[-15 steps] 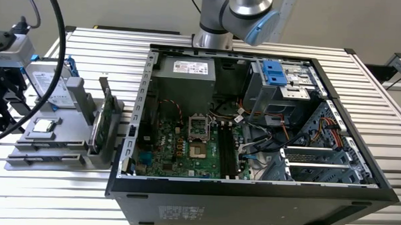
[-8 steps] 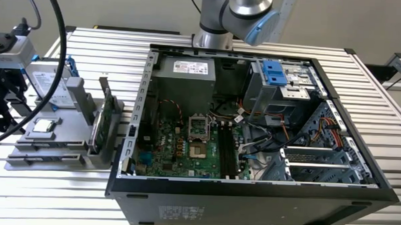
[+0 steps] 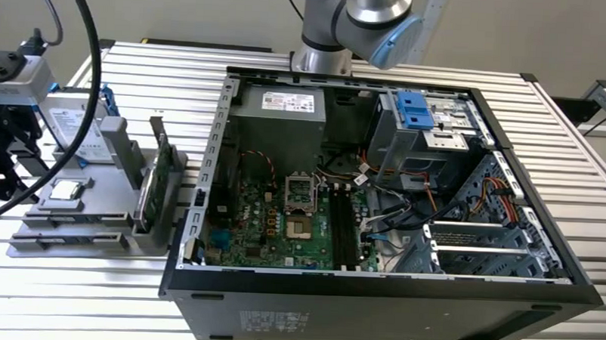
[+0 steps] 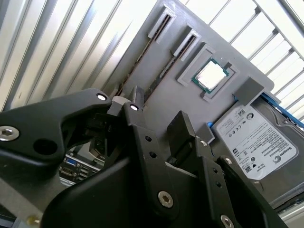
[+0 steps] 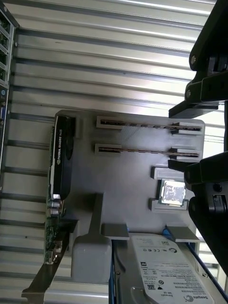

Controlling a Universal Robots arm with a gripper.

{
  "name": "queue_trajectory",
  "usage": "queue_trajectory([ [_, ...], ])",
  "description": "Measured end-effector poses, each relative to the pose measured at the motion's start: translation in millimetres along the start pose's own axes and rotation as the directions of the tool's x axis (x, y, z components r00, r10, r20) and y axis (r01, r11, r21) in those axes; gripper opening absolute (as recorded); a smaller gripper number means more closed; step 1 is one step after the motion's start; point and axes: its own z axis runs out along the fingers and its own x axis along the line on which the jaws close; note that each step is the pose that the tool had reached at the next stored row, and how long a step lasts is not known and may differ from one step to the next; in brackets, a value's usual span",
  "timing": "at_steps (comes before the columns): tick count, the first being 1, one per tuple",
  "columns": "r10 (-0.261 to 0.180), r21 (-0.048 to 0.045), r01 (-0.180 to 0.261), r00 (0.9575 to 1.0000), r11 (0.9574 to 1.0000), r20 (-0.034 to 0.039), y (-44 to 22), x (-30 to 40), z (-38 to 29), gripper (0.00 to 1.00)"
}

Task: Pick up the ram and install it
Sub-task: 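Pick up the ram and move it above insertion slot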

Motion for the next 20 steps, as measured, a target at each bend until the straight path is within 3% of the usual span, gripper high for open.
queue_trajectory([
  [20,0.0,0.0001,0.0,1.0,1.0,0.0001,-0.2,-0.2,6.5,1.0],
])
